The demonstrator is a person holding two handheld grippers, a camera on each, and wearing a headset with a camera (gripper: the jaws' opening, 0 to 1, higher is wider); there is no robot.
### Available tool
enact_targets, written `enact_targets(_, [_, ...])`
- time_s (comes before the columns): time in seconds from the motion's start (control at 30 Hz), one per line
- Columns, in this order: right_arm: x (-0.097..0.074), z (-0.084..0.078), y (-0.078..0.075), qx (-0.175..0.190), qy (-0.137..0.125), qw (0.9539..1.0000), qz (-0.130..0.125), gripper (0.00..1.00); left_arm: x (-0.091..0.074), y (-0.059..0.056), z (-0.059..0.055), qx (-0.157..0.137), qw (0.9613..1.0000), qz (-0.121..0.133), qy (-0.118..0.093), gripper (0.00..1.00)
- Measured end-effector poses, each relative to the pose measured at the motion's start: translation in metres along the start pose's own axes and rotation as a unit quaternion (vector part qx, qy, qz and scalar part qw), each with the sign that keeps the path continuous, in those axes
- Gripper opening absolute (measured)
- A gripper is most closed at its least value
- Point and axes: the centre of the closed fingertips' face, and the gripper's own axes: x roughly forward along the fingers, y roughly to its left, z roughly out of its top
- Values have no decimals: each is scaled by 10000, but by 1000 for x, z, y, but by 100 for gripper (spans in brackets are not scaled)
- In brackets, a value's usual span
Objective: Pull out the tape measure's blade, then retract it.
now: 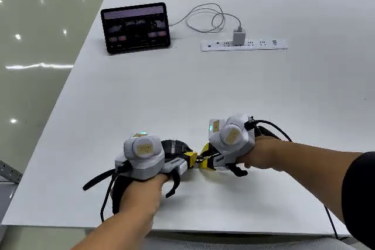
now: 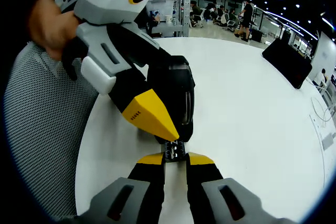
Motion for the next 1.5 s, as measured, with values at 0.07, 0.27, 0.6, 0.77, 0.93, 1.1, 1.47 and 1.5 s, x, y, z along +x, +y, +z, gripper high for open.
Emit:
enact_targets(0.07, [0, 1, 0, 8, -18, 10000, 0, 11, 0, 0, 0, 3, 10000, -1, 1, 59])
enact_targets(0.27, [2, 5, 0, 47, -48, 10000, 5, 11, 0, 0, 0, -3, 10000, 0, 2, 59])
enact_targets(0.6, [3, 7, 1, 143, -104, 9998, -1, 11, -1, 0, -1, -3, 10000, -2, -5, 60])
enact_targets(0.77, [2, 7, 3, 164, -127, 9998, 14, 11, -1, -1, -1, 18, 10000, -33, 3, 61])
enact_targets(0.93, [3, 7, 3, 172, -132, 9998, 20, 11, -2, -2, -2, 45, 10000, -28, -74, 62])
enact_targets(1.1, [3, 7, 3, 252, -146, 9996, -9, 11, -1, -2, -1, 66, 9999, -23, -102, 62])
enact_targets(1.47, [4, 6, 3, 243, -174, 9995, -42, 12, -1, -2, -1, 87, 9999, -62, -113, 63])
enact_targets(1.5, [4, 6, 3, 182, -167, 9997, -56, 12, -1, -2, -1, 54, 9999, -80, -123, 63])
